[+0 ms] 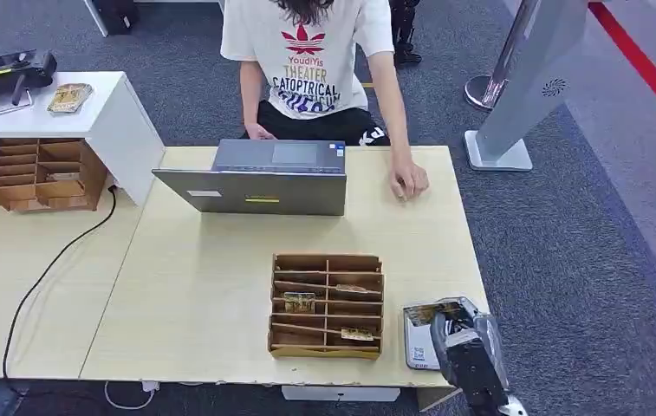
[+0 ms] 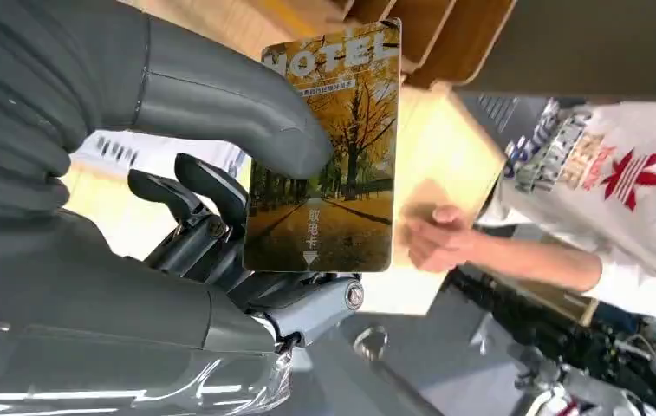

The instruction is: Pass the card to the sensor for recognition and then transmit it.

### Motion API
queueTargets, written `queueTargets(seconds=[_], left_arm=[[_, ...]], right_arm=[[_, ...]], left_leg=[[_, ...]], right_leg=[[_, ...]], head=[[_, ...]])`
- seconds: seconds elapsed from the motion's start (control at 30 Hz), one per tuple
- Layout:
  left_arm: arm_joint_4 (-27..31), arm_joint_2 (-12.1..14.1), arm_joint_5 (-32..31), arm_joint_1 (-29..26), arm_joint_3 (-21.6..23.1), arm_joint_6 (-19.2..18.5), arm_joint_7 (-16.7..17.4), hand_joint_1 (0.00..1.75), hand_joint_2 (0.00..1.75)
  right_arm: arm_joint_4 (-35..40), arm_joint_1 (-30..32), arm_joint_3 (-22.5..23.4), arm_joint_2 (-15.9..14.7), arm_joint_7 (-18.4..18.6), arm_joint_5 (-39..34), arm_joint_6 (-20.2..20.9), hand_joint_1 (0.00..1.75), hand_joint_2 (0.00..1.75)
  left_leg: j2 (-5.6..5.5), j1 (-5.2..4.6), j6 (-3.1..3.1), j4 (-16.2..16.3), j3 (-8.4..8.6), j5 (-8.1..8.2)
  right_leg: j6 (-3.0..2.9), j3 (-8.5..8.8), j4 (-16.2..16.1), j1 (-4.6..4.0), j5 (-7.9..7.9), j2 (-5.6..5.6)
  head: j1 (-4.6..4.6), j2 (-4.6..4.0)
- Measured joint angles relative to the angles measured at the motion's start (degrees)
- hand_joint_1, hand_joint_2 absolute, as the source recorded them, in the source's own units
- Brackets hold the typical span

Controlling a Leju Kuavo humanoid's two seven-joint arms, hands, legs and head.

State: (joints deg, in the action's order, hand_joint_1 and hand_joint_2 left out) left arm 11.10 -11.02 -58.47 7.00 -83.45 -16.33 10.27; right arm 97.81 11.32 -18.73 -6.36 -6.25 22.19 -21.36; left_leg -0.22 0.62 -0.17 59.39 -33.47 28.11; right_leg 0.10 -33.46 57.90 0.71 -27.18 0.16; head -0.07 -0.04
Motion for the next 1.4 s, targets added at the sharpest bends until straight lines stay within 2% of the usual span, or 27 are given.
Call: queueTargets(seconds=[0.1, 0.33, 0.47, 0.9, 1.4], left_arm=[[0.0, 0.0, 0.0, 0.0, 0.0, 0.1, 0.0, 0.00, 0.00], [0.0, -0.1, -0.6, 0.0, 0.0, 0.3, 0.0, 0.00, 0.00], [0.0, -0.2, -0.8, 0.0, 0.0, 0.4, 0.0, 0.00, 0.00], [0.0, -0.3, -1.7, 0.0, 0.1, 0.5, 0.4, 0.00, 0.00], [0.0, -0.3, -2.4, 0.1, 0.2, 0.6, 0.4, 0.00, 0.00]], right_arm=[[-0.1, 0.0, -0.4, -0.5, 1.3, 3.1, -1.7, 1.75, 1.75], [-1.8, -0.2, -1.9, -1.5, 5.8, 15.2, -6.9, 1.75, 1.75], [-3.2, -0.4, -2.7, -1.8, 7.3, 17.8, -7.8, 1.75, 1.75], [-9.7, -1.7, -4.4, -2.6, 11.0, 19.6, -8.3, 1.75, 1.75], [-14.7, -2.8, -4.8, -2.6, 12.4, 21.0, -9.6, 1.75, 1.75]], left_leg=[[0.00, 0.00, 0.00, 0.0, 0.00, 0.00], [0.00, 0.00, 0.00, 0.0, -0.01, 0.00], [0.00, 0.00, 0.00, 0.0, -0.01, 0.00], [0.00, 0.00, 0.00, 0.0, -0.01, 0.00], [0.00, 0.00, 0.00, 0.0, 0.00, 0.00]], right_leg=[[0.00, 0.00, 0.0, 0.00, 0.00, 0.00], [0.00, 0.00, 0.0, 0.00, 0.00, 0.00], [0.00, 0.00, 0.0, 0.00, 0.00, 0.00], [0.00, 0.00, 0.0, 0.00, 0.00, 0.00], [0.00, 0.00, 0.0, 0.00, 0.00, 0.00]], head=[[0.00, 0.00], [0.00, 0.00], [0.00, 0.00], [0.00, 0.00], [0.00, 0.00]])
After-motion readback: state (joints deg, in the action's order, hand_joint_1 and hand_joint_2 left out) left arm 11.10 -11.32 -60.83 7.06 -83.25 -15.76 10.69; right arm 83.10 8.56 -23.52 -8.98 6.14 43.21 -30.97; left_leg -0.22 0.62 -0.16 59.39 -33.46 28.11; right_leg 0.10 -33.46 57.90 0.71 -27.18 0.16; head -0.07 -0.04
